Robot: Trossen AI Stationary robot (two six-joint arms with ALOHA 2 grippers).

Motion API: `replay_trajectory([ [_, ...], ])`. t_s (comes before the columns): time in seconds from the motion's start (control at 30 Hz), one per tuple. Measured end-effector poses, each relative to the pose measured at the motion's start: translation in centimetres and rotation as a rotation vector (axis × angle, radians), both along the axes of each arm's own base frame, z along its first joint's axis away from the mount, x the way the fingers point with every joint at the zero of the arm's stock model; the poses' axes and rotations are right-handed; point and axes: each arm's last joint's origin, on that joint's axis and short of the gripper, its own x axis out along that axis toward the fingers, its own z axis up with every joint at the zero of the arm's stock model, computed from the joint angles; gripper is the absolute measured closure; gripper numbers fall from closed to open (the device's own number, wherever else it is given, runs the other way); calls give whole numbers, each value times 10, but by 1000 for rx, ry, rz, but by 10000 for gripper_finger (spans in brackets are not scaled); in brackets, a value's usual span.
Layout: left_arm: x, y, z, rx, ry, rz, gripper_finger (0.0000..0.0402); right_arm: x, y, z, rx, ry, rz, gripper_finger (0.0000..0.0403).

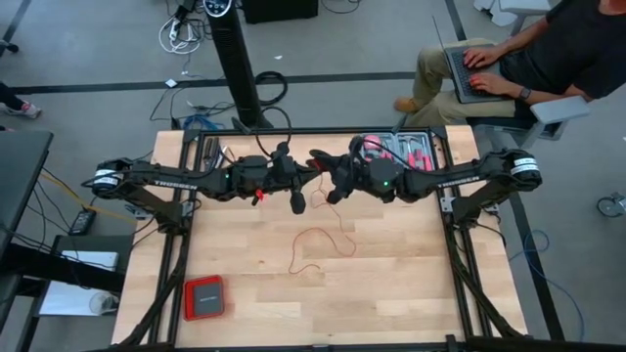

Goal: Coil cords
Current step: Coil the red cable wire onto the black spool

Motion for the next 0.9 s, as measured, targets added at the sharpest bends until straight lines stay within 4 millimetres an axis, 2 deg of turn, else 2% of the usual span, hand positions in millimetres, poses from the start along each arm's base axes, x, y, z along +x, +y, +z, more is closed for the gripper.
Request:
replay_trajectory([
  [0.13, 1, -2, -1, -2, -2, -9, 398, -1, -2, 8, 30, -85, 10, 403],
  [0.33, 1, -3, 1, -4, -18, -25, 394, -2, -2, 11, 40, -120, 42, 403],
  [0.63, 1, -4, 2, -3, -31, -62, 329, -4, -7, 18, 33, -177, 25, 403],
  [0.9, 1, -7, -3, -32, 9, -83, 323, -5, -11, 22, 70, -236, 62, 403],
])
